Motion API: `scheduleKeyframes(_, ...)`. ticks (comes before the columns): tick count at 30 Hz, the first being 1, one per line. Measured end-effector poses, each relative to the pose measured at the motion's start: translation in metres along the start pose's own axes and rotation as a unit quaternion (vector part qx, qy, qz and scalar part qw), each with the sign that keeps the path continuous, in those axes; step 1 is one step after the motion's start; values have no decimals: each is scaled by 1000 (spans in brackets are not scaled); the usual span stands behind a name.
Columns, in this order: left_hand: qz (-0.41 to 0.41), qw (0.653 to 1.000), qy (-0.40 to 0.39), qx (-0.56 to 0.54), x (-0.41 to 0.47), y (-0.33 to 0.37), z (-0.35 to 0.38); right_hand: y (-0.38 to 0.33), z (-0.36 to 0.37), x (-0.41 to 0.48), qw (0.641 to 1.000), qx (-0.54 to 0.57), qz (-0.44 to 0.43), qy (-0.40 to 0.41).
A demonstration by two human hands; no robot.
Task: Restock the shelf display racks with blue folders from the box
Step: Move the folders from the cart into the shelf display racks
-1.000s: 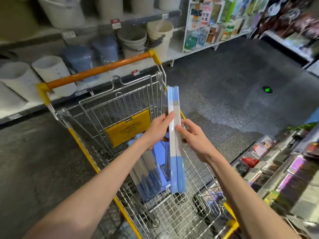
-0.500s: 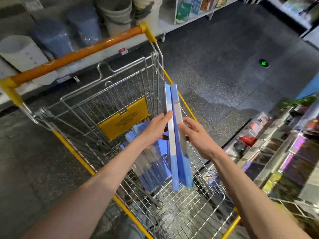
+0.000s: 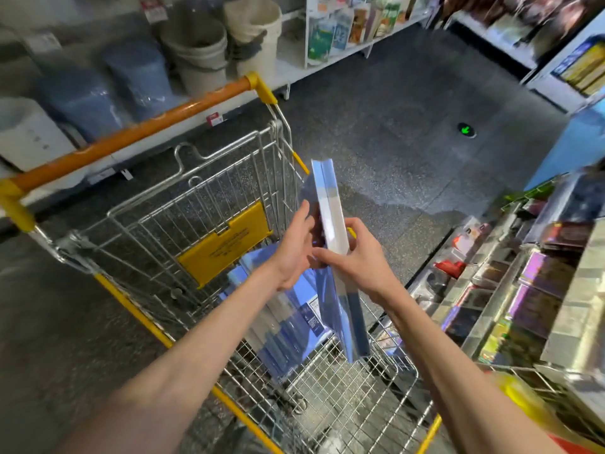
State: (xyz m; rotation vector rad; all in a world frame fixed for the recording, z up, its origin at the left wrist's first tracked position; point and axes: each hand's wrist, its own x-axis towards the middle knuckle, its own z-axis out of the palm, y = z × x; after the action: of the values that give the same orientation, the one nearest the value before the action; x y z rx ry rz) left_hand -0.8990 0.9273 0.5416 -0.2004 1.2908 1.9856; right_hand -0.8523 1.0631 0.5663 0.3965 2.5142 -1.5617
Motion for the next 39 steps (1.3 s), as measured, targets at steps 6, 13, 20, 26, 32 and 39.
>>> scheduleKeyframes(6,38,997,41,55,-20,40,31,-37,-55,-22,995,-39,-82,45)
scheduleKeyframes(13,248,922,291,66,-38,65,89,-78,-137,-66,983,27,-139,117)
scheduleKeyframes(20,319,891,292,139,-93,107,168,-132,-224,-149,963,102,-213,130)
scheduleKeyframes(26,389,884,217,146,-159,165,255,-188,-290,-209,931,143,-294,161)
scheduleKeyframes(32,426,887,143,108,-179,200,311,-231,-335,-259,902,147,-346,213)
scheduleKeyframes(39,497,866,20,43,-191,218,390,-254,-399,-318,906,137,-316,248)
